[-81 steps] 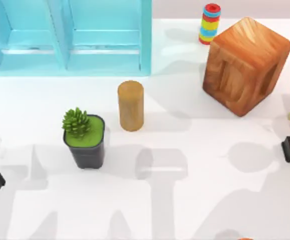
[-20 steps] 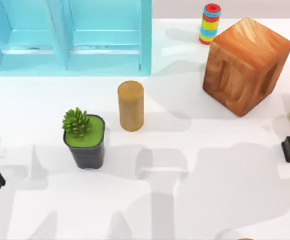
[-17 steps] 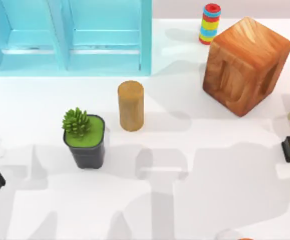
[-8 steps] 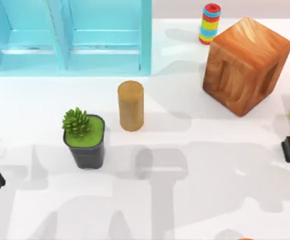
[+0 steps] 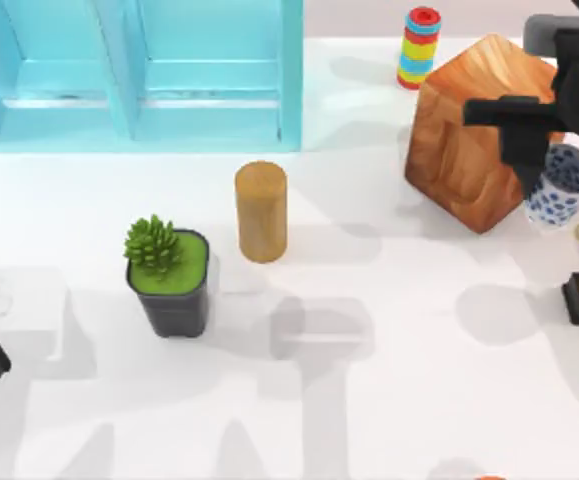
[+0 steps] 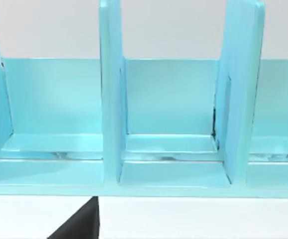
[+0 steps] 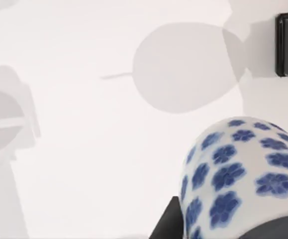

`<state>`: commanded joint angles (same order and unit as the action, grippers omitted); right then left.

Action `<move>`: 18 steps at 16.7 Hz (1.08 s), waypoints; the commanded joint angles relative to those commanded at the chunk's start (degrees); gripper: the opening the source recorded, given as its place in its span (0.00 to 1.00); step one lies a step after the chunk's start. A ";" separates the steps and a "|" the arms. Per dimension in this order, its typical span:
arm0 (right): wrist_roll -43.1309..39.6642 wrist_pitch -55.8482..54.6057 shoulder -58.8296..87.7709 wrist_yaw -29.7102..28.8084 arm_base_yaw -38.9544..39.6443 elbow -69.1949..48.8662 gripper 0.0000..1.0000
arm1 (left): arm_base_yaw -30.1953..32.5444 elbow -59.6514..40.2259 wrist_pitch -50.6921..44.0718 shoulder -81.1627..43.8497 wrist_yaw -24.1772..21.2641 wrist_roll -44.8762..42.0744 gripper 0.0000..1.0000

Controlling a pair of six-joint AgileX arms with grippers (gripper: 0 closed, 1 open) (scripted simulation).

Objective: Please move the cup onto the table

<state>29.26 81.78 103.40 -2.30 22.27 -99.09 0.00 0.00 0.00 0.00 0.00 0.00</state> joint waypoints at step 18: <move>18.60 -5.10 15.73 2.15 24.22 -7.05 0.00 | 0.00 0.00 0.00 0.00 0.00 0.00 1.00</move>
<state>47.86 76.68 119.14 -0.16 46.50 -106.14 0.00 0.00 0.00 0.00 0.00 0.00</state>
